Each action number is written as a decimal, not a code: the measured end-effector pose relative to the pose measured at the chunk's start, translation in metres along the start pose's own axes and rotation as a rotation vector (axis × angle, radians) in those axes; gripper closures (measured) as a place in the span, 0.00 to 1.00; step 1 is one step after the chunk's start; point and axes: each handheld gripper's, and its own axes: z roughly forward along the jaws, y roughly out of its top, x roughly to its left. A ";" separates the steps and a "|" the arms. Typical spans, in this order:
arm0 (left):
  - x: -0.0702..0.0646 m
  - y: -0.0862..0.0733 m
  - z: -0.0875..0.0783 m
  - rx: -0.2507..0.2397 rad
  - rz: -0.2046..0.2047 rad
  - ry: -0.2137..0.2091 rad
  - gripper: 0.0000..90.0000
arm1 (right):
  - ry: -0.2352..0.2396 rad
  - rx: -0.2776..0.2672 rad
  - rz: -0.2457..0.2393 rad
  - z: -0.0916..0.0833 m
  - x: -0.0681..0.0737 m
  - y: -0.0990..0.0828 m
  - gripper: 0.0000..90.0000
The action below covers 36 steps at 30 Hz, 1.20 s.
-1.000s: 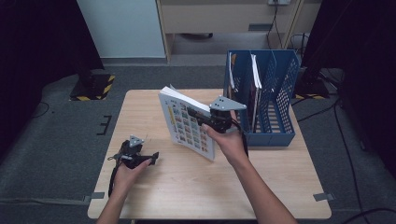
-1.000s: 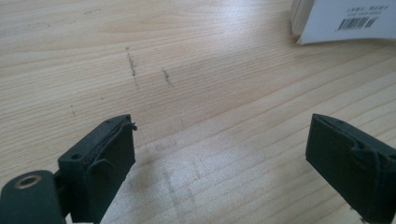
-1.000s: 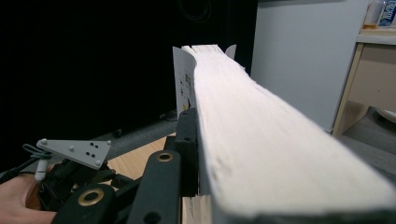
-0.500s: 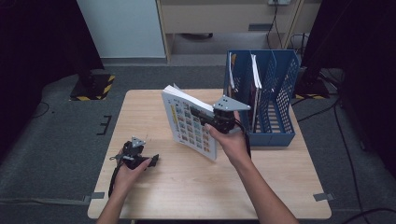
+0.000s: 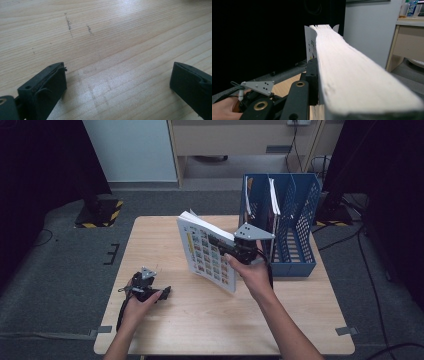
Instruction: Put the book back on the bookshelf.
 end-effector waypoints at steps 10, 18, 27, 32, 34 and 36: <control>0.000 0.000 0.001 0.001 -0.001 -0.005 0.00 | -0.018 0.012 0.002 -0.014 -0.003 -0.002 0.82; 0.000 0.001 0.001 0.001 -0.004 -0.002 0.00 | -0.028 -0.006 0.005 -0.033 -0.010 0.002 0.82; 0.000 0.001 0.001 0.001 -0.003 -0.002 0.00 | -0.034 -0.003 -0.002 -0.049 -0.015 0.005 0.82; 0.000 0.001 0.001 0.001 -0.004 -0.002 0.00 | -0.036 0.000 -0.004 -0.056 -0.017 0.007 0.82; 0.000 0.001 0.001 0.000 -0.004 -0.002 0.00 | -0.035 -0.002 -0.001 -0.058 -0.017 0.008 0.82; 0.000 0.001 0.001 0.001 -0.004 -0.002 0.00 | -0.034 -0.001 -0.003 -0.060 -0.018 0.008 0.82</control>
